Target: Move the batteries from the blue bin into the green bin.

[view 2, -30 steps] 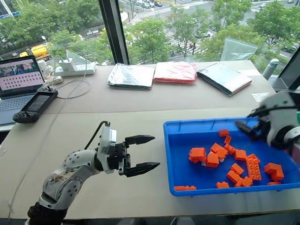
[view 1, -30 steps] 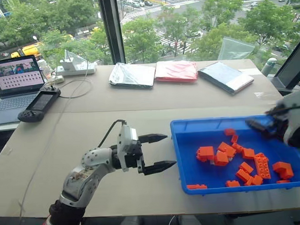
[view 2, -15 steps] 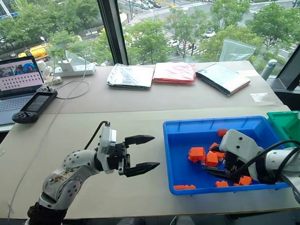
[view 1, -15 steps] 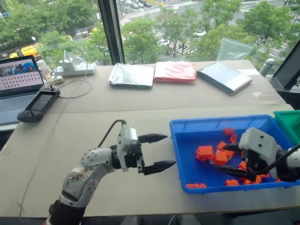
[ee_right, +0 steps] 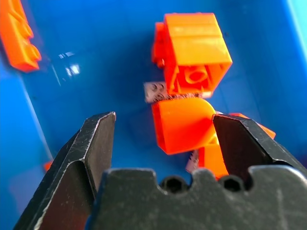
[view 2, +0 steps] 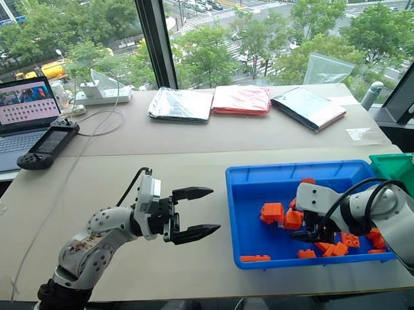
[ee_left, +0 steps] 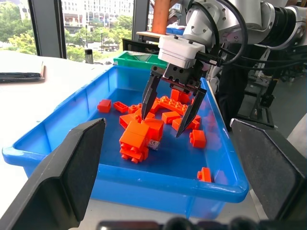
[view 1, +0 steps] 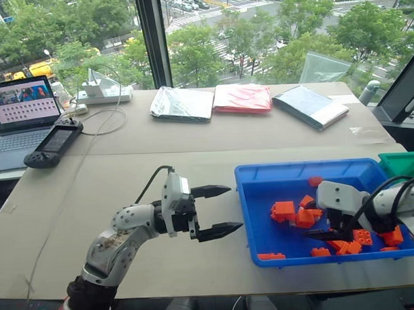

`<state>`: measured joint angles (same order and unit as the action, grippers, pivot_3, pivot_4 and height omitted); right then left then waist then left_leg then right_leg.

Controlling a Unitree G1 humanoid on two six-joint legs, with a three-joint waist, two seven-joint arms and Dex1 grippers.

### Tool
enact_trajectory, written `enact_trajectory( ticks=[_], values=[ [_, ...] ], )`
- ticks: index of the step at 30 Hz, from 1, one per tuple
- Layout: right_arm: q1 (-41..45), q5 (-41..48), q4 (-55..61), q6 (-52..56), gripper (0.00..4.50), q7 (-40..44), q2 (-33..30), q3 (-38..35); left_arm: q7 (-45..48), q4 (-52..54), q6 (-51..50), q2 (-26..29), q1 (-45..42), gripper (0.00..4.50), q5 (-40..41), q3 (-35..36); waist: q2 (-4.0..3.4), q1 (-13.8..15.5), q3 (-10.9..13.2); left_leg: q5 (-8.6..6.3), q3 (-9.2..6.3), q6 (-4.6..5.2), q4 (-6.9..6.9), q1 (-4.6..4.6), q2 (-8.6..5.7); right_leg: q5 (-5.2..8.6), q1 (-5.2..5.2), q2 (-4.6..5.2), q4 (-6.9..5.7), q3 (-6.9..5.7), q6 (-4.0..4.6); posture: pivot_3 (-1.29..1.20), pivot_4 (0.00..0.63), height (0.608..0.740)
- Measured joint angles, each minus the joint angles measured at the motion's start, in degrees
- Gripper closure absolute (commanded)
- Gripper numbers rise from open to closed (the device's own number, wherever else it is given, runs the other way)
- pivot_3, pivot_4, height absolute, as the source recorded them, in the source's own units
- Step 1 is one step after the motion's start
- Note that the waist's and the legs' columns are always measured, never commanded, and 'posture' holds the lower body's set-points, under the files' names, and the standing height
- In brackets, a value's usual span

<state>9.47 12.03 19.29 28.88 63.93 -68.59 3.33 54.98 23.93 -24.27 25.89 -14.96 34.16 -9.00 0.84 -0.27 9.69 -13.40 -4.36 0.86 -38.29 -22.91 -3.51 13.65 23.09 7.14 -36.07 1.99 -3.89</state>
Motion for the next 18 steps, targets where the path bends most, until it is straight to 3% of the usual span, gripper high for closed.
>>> enact_trajectory(
  ticks=[3, 6, 11, 18],
  values=[
    [0.8, -0.3, -0.8, -0.2, 0.74, 0.8, 0.1, 0.5, -0.4, 0.1, 0.0, 0.0, 0.0, 0.0, 0.0, 0.0, 0.0, 0.0, 0.0, 0.0, 0.0, 0.0, 0.0, 0.0, 0.0, 0.0, 0.0, 0.0, 0.0, 0.0, 0.0, 0.0, 0.15, 0.74],
    [1.2, -0.8, -1.7, -0.2, 1.38, 0.9, 0.7, 0.7, -0.5, 0.1, 0.0, 0.0, 0.0, 0.0, 0.0, 0.0, 0.0, 0.1, 0.0, 0.0, 0.0, 0.0, 0.0, 0.0, -0.01, 0.0, 0.01, 0.0, 0.0, 0.0, 0.01, 0.0, 0.15, 0.74],
    [1.5, -1.4, -2.0, -0.5, 2.95, 1.0, 1.6, 0.8, -0.6, 0.1, -0.1, -0.1, 0.0, 0.0, 0.0, 0.0, 0.0, 0.1, 0.0, 0.0, 0.0, 0.0, 0.0, 0.0, -0.01, -0.01, 0.01, 0.0, -0.01, 0.01, 0.01, 0.0, 0.15, 0.74],
    [-1.0, -1.3, 0.1, 1.9, 2.95, -1.0, 2.3, -2.7, -0.6, 0.3, -0.1, -0.1, 0.1, 0.0, 0.0, 0.0, -0.01, 0.2, 0.0, 0.0, 0.0, 0.0, 0.0, -0.03, -0.01, -0.01, 0.04, 0.0, -0.03, 0.03, 0.01, 0.0, 0.15, 0.74]
  ],
)
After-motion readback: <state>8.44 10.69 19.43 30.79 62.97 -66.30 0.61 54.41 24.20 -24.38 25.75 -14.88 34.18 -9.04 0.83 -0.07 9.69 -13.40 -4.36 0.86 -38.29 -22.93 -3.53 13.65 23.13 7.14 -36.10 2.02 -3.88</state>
